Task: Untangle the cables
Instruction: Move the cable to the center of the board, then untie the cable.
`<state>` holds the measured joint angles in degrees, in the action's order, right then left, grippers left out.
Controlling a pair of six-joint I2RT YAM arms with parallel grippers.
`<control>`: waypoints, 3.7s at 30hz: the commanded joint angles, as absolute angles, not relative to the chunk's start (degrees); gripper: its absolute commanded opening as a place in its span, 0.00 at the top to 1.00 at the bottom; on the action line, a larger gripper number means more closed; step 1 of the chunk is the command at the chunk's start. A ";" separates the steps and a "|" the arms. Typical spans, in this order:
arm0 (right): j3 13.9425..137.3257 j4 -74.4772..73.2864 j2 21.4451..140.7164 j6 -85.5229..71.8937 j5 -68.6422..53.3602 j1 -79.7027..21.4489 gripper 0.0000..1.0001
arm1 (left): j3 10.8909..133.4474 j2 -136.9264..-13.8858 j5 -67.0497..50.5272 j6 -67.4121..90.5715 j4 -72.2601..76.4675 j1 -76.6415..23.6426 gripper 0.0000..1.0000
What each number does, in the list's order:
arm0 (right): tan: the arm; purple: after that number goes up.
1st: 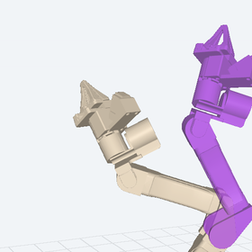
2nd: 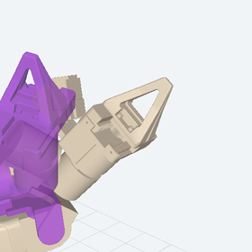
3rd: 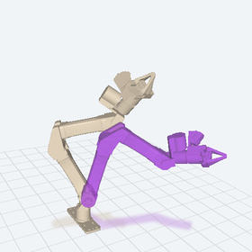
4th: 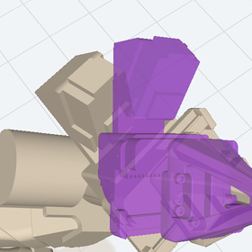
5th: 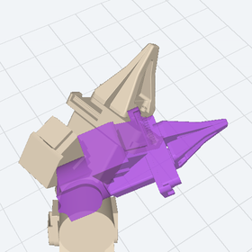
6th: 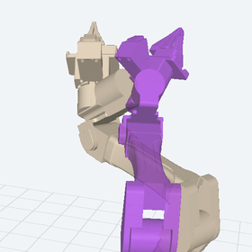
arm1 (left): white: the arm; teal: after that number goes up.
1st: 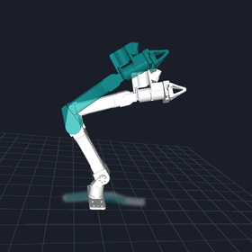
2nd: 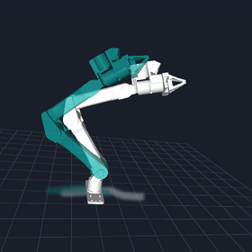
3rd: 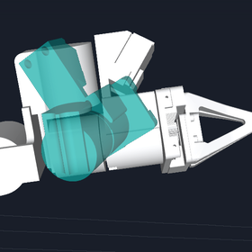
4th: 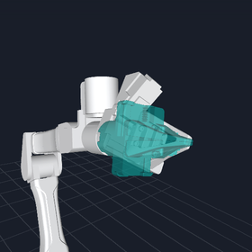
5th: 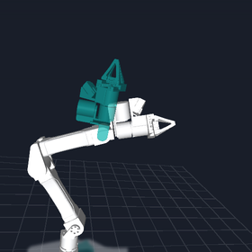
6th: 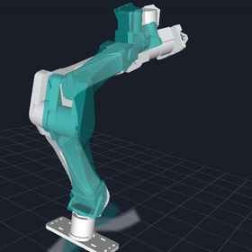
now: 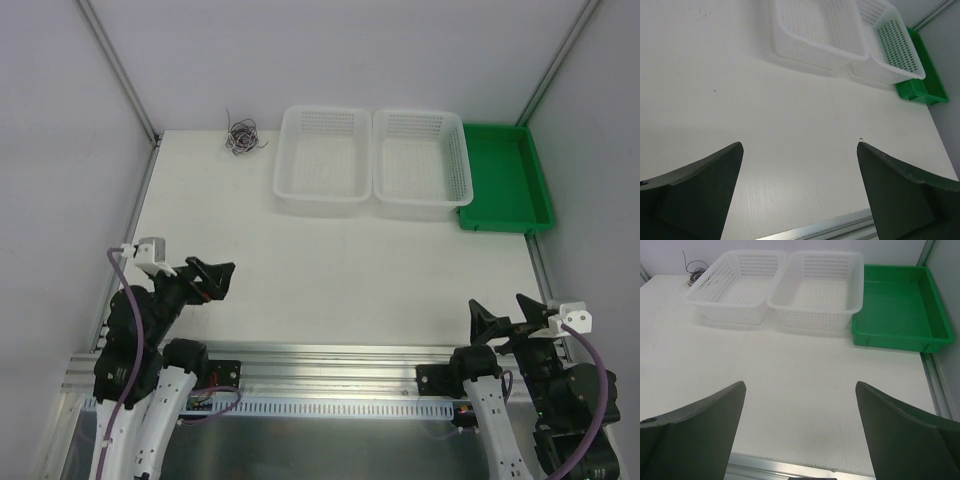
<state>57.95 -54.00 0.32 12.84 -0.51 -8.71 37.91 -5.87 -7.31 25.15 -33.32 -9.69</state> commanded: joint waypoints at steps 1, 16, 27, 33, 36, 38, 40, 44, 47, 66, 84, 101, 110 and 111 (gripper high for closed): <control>59.94 -53.96 2.96 10.90 -2.10 -8.70 0.03 | 39.81 -15.80 -9.66 31.54 -31.91 -9.76 0.01; 55.02 -51.86 15.03 4.57 -15.64 -8.79 0.03 | 59.40 -68.88 -0.36 36.91 -16.09 -9.76 0.01; 47.11 -43.51 10.90 2.90 -21.09 -8.79 0.03 | 92.00 -109.75 11.94 42.01 -12.48 -6.51 0.01; 45.62 -43.07 9.40 5.97 -20.92 -8.79 0.03 | 107.65 -125.58 18.45 44.64 -9.85 -5.28 0.01; 44.83 -42.80 9.32 6.42 -21.88 -8.88 0.03 | 114.15 -132.52 20.56 46.14 -8.44 -4.92 0.01; 44.21 -42.63 9.23 6.33 -21.97 -8.79 0.03 | 118.55 -137.27 21.00 46.49 -6.69 -4.75 0.01; 44.03 -42.63 9.23 6.15 -21.97 -8.79 0.03 | 122.06 -141.48 20.92 47.80 -5.72 -4.57 0.03; 43.95 -42.98 9.75 6.15 -22.15 -8.70 0.03 | 124.98 -146.33 20.04 51.85 -4.22 -3.96 0.09; 43.60 -43.07 10.19 6.24 -22.15 -8.79 0.03 | 125.16 -148.27 19.08 53.87 -2.20 -3.43 0.20; 50.09 -49.91 14.75 4.57 -27.51 -8.70 0.03 | 81.95 -118.06 17.13 54.14 1.85 -3.51 1.00; 38.87 -37.99 23.47 -4.03 -34.45 -9.40 0.03 | 27.60 -70.23 -4.47 41.15 0.71 -24.77 1.00; 36.45 -9.68 51.13 -4.49 5.09 -53.52 0.04 | 28.91 -70.14 -6.78 39.02 -4.13 -43.06 1.00; 45.87 -0.27 70.65 -2.11 2.20 -58.71 0.15 | 29.36 -67.33 -2.46 40.87 -4.92 -46.49 1.00; 46.05 1.39 72.84 -2.81 1.41 -58.88 0.18 | 29.36 -67.32 -1.76 41.04 -4.92 -46.67 1.00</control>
<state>43.88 -4.91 69.67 -3.51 2.70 -58.39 27.86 -68.53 -4.82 39.92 -3.79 -45.80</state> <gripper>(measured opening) 0.833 0.022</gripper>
